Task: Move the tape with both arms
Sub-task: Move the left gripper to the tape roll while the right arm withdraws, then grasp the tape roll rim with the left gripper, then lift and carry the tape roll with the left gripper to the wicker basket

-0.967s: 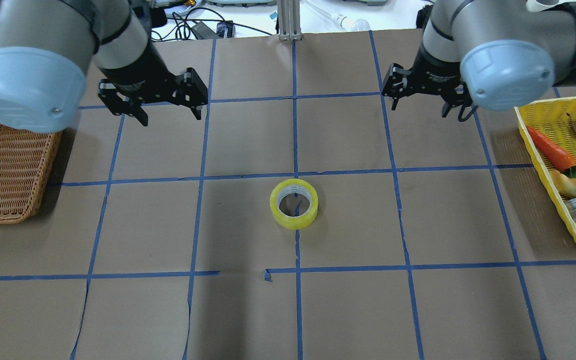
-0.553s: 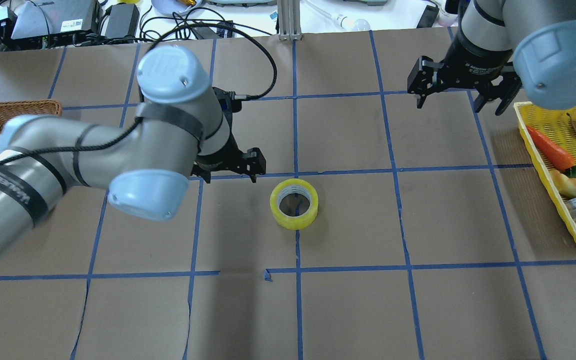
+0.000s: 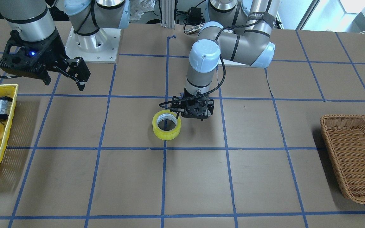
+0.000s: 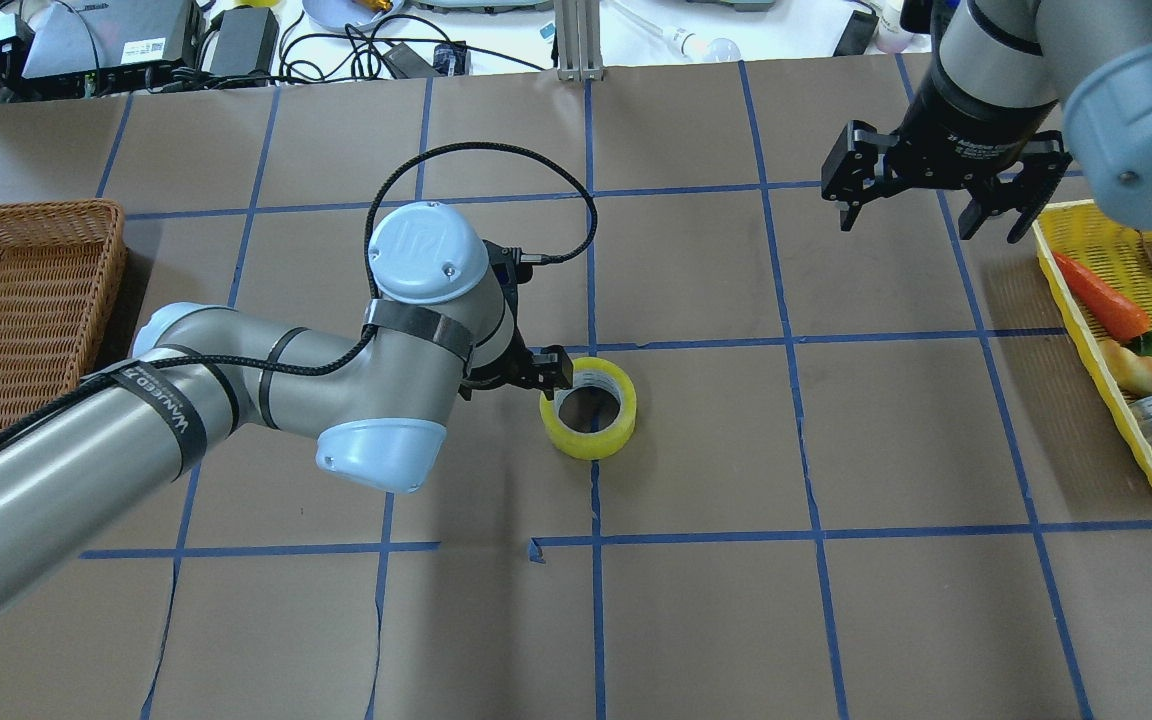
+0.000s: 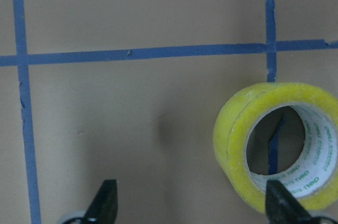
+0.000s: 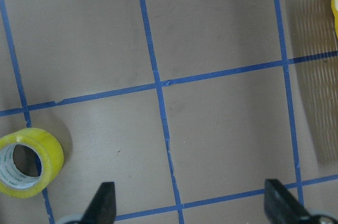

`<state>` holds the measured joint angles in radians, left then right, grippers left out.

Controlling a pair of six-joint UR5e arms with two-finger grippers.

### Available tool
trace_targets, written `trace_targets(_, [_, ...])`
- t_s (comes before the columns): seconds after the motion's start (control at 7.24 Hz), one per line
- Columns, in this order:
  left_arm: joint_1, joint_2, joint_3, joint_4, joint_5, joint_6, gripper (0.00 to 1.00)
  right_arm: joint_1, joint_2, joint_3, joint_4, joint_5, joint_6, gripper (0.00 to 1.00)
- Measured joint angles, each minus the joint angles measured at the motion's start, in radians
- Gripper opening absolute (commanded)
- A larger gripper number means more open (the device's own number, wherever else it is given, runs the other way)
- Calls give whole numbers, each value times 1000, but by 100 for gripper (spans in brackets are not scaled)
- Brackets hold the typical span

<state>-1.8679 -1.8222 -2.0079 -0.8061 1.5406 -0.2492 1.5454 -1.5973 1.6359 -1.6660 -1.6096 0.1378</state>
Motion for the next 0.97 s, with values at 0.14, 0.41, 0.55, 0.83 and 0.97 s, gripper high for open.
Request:
trace_targets(0.14, [-4,-37,0,50,-9,-6,100,0,-3,3,1,-4,-2,100])
trace_targets(0.41, [-13,-91,0,123,-36,-36,51,0,-4,4,2,0,-6,100])
trace_targets(0.55, [-27,-108,0,131,-41,-47,32,1,-5,4,2,5,-9,100])
trace_targets(0.83, [-57,-120,2,134,-41,-77,7,2,-6,4,2,6,-40,100])
trace_targets(0.97, [-61,-117,10,134,-22,-77,4,2,-8,5,2,7,-54,100])
